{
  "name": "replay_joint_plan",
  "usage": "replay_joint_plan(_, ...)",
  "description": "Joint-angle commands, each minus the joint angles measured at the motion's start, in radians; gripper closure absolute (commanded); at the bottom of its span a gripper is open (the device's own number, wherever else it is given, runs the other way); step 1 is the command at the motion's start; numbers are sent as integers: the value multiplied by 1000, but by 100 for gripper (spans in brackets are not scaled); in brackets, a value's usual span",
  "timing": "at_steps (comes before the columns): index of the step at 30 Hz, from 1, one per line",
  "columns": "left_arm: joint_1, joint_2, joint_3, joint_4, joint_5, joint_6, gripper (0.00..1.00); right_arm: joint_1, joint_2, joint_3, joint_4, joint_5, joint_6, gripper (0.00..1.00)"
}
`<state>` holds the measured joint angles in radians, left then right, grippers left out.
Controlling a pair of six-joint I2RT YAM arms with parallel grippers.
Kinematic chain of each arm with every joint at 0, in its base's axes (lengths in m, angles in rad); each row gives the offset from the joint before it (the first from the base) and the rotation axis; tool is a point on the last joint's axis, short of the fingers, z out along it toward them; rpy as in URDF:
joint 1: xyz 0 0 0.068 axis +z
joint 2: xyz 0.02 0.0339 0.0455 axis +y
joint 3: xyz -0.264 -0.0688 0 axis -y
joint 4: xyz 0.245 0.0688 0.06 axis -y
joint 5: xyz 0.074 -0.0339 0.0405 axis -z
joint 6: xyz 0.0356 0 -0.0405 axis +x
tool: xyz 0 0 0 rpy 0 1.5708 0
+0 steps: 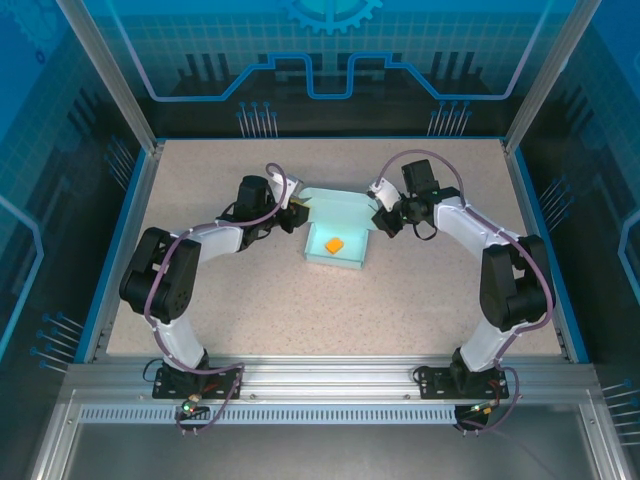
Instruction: Fold the paper box
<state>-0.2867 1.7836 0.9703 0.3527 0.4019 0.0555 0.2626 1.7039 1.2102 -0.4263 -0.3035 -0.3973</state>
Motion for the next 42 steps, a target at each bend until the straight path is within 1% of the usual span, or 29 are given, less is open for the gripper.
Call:
replay_joint_plan(1,-5,-1,5,-1,26,11,79,-8,-15,0,4,11,25,94)
replay_joint_plan(6,-18,-8,-7,27,4,-12,84,-3,-16,2,28,39,100,94)
replay_joint_plan(9,-34,-10,-22,59,-28,-40,87,21,-24,-4,43,99,160,93)
replay_joint_plan(12,-53,-10,-34,83,-96,-74,89,53,-27,-2,50,181,238,94)
replay_joint_plan(20,-104,-18,-41,104,-279,-222,91,168,-9,15,63,455,530,95)
replay_joint_plan(23,-122,-25,-44,99,-342,-287,92,215,8,26,54,572,593,95)
replay_joint_plan(26,-135,-39,-50,96,-395,-335,92,250,27,38,47,656,647,94)
replay_joint_plan(29,-143,-51,-56,91,-425,-370,93,270,40,50,45,715,689,94)
replay_joint_plan(32,-152,-59,-56,81,-440,-384,94,282,49,62,41,759,718,94)
replay_joint_plan(42,-173,-105,-54,52,-493,-401,95,291,51,75,59,778,776,94)
